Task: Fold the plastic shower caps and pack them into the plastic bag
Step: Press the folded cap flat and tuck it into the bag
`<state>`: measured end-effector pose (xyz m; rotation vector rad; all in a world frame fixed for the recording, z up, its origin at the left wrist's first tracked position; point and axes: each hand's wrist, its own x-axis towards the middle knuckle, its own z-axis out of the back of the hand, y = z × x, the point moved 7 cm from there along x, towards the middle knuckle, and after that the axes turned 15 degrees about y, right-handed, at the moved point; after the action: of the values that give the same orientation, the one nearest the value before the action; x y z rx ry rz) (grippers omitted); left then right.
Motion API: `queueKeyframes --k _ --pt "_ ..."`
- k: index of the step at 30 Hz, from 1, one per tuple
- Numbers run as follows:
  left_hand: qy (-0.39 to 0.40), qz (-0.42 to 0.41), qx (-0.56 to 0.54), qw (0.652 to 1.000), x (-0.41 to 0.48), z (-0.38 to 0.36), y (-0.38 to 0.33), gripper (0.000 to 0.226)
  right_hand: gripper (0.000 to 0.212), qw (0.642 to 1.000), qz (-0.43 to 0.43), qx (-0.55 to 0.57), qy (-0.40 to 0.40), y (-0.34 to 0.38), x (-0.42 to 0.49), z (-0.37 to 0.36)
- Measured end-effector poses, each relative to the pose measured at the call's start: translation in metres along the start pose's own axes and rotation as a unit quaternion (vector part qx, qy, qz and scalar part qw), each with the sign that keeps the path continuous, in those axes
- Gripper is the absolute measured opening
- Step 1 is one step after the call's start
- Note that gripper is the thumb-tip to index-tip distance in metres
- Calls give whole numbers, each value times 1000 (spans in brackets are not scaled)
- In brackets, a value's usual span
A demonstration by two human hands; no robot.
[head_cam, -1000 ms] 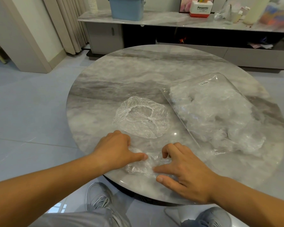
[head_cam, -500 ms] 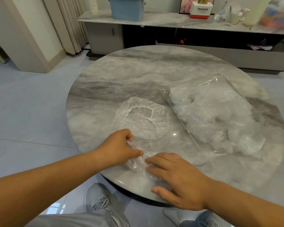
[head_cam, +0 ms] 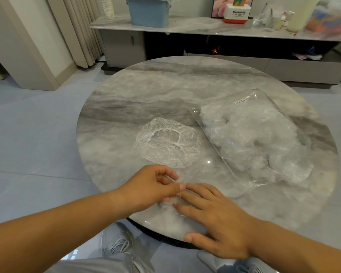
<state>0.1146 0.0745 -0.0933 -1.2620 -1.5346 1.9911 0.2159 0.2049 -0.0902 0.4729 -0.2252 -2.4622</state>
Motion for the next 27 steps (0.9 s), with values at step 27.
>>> queueKeyframes --k 27 --pt "103 58 101 988 7 -15 -9 44 14 652 -215 707 -168 -45 -11 18"
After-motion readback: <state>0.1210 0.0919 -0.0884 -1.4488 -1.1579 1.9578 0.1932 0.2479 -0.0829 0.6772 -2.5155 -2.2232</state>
